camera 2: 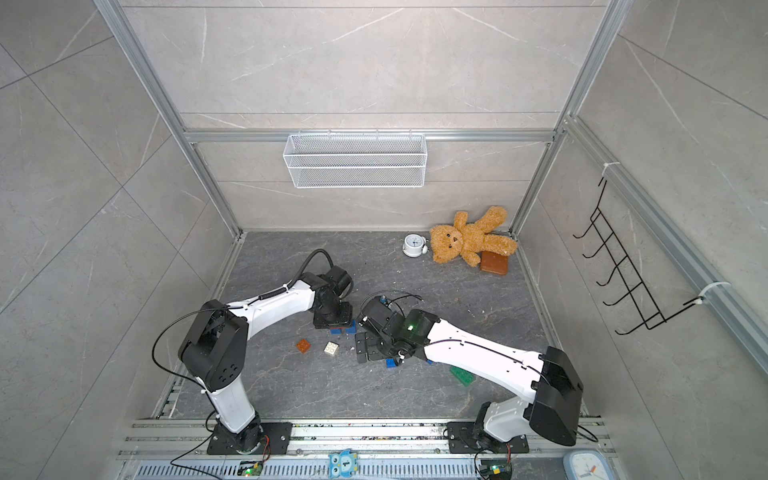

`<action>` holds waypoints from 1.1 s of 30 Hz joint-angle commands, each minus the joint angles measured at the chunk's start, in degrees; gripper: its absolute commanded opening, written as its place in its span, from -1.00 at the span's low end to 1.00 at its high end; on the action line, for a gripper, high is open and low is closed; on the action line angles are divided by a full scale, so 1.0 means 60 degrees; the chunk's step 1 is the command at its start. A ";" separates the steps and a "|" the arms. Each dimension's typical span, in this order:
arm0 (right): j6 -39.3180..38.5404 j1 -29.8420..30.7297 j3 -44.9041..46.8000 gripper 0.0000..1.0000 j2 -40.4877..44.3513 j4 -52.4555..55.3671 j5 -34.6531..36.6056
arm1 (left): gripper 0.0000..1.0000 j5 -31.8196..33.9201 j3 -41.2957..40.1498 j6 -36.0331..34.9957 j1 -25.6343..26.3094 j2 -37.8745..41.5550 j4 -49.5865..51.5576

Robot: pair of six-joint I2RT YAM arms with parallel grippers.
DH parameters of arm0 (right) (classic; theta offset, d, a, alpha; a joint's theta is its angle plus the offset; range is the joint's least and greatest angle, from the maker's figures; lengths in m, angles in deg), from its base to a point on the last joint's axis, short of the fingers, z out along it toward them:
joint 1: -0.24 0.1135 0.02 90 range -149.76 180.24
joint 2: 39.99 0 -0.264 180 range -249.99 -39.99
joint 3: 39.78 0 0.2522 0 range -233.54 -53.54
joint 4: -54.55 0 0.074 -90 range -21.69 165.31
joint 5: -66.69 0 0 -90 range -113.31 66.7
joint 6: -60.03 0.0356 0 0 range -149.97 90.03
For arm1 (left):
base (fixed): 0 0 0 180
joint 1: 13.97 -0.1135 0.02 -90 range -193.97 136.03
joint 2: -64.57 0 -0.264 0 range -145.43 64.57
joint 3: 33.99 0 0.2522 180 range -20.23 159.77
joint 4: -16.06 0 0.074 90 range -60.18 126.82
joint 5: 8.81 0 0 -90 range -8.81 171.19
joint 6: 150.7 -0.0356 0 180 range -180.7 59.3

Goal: Assemble the letter h with lego
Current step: Assemble the lego brick with the lego brick.

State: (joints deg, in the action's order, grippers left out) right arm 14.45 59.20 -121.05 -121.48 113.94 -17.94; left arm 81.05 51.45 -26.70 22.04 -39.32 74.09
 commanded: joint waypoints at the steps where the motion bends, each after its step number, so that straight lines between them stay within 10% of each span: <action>1: 0.0159 0.0090 0.0011 1.00 0.0119 0.0161 0.0170 | -0.41 0.0948 -0.0967 -0.0084 0.0019 -0.1065 0.0725; 33: 0.0119 0.0105 -0.0219 1.00 0.0164 0.0320 0.0281 | 0.46 0.1341 -0.0055 -0.0199 0.0019 -0.0833 0.1235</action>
State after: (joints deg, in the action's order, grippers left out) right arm 14.43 59.44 -121.05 -121.48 113.98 -17.46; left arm 82.73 53.77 -27.01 22.42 -39.76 76.23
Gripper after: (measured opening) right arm 0.995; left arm 0.725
